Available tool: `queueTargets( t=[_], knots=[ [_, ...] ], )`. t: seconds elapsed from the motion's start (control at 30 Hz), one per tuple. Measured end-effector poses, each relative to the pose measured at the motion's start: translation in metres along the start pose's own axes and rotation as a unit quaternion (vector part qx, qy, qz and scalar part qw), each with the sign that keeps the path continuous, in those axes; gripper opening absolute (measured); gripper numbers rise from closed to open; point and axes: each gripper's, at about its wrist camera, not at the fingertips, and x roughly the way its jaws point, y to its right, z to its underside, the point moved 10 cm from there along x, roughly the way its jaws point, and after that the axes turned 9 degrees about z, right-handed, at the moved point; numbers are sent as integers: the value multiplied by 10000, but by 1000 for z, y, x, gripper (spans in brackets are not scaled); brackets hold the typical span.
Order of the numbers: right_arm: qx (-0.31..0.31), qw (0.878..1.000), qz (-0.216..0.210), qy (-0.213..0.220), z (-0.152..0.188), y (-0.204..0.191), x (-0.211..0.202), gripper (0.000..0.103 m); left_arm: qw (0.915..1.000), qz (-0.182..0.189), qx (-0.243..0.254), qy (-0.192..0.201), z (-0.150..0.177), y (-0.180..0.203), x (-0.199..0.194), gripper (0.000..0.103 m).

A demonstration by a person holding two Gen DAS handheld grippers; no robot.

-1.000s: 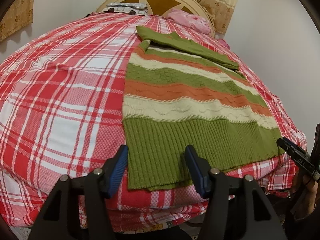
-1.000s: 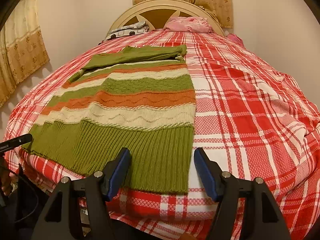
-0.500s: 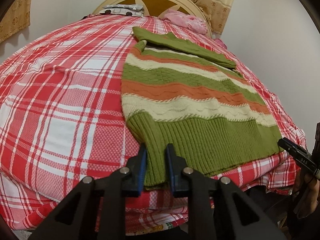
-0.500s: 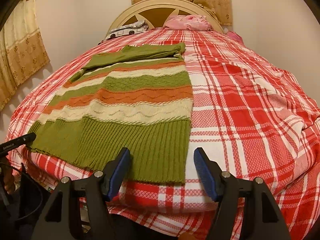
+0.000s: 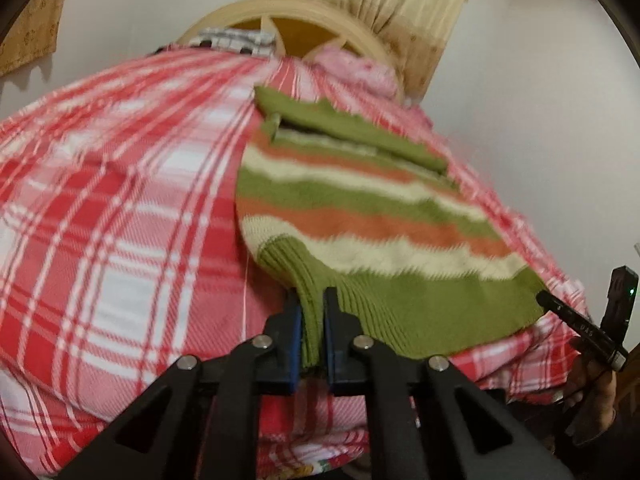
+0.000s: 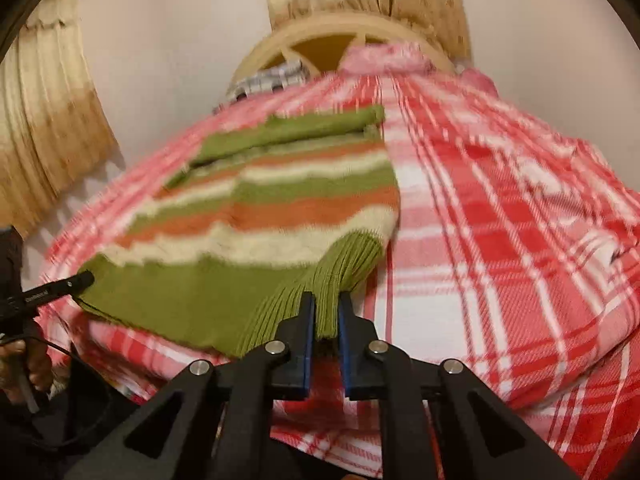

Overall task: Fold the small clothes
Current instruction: 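Close both tools on the green ribbed hem of the sweater, then lift the hem with both tools and fold it over toward the collar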

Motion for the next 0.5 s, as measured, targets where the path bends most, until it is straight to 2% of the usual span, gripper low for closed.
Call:
queueTargets(
  t=[0.2,0.5],
  knots=[
    [154,9979,-87,622,-32,-4,-29,4,9996,194,2,213,-24,5,-7,9],
    [197,9949,-110,979,-71,-11,-38,3,9982,341,305,389,-66,19,-4,9]
  ],
)
